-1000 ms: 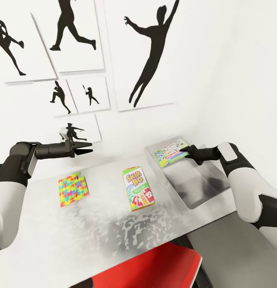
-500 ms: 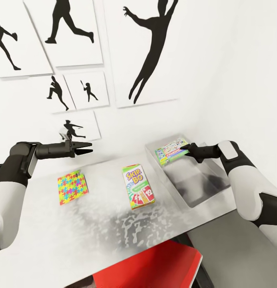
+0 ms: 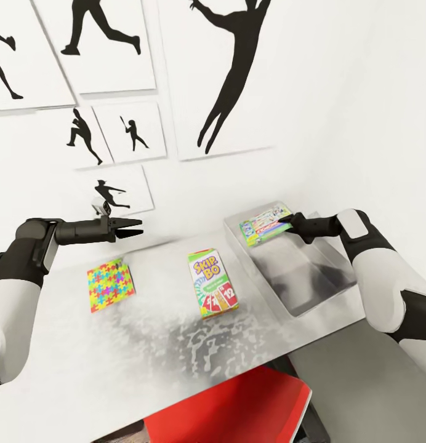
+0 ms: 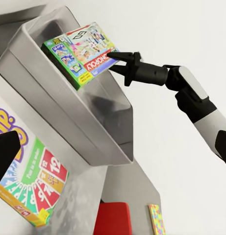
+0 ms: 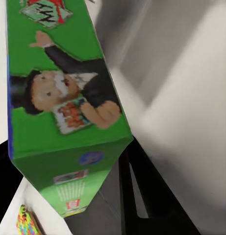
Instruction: Put all the toys in the child's room - the three board games (two on the bed and one on the table), the two jigsaw puzzles on the table, and the tennis ball on the table - inside the toy box on the table in the child's room.
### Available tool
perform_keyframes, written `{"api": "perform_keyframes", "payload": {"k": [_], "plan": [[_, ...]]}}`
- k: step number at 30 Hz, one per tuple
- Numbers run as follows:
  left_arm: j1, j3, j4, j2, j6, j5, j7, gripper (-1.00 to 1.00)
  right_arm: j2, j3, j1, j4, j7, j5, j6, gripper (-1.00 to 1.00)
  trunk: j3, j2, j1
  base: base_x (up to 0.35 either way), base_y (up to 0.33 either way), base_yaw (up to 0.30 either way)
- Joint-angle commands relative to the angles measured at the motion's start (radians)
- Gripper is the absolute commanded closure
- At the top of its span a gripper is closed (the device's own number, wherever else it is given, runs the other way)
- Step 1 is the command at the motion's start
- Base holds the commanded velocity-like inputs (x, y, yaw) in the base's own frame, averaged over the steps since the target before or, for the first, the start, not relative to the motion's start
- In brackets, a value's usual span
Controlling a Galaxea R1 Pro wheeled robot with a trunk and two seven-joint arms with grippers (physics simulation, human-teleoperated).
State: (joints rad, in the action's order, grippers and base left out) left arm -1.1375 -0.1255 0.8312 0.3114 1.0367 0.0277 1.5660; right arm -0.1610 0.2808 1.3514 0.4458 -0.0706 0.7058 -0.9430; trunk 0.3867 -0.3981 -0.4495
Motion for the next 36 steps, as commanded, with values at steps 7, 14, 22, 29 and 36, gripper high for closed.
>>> {"api": "perform_keyframes", "payload": {"k": [7, 14, 22, 29, 36], "plan": [[-0.001, 0.0, 0.0, 0.001, 0.011, 0.003, 0.005, -1.0, -0.001, 0.005, 0.004, 0.001, -0.008, 0.007, -0.004, 1.0, 0.013, -0.002, 0.0, 0.0, 0.0, 0.0], [-0.001, -0.001, 0.0, 0.003, 0.011, 0.003, 0.005, -1.0, 0.0, 0.004, 0.006, 0.001, -0.008, 0.007, -0.004, 1.0, 0.025, -0.002, 0.0, 0.0, 0.0, 0.0], [-0.001, -0.002, 0.0, 0.004, 0.011, 0.003, 0.005, -1.0, 0.0, 0.004, 0.005, 0.004, -0.007, 0.008, 0.009, 1.0, 0.038, -0.002, 0.0, 0.0, 0.0, 0.0], [-0.001, -0.002, 0.0, 0.005, 0.011, 0.003, 0.005, -1.0, 0.0, 0.002, 0.005, 0.008, -0.007, 0.009, 0.049, 1.0, 0.049, -0.002, 0.0, 0.0, 0.0, 0.0], [-0.001, -0.002, 0.0, 0.003, 0.011, 0.003, 0.005, -1.0, 0.0, 0.001, 0.005, 0.009, -0.006, 0.009, 0.052, 1.0, 0.06, -0.002, 0.0, 0.0, 0.0, 0.0]]}}
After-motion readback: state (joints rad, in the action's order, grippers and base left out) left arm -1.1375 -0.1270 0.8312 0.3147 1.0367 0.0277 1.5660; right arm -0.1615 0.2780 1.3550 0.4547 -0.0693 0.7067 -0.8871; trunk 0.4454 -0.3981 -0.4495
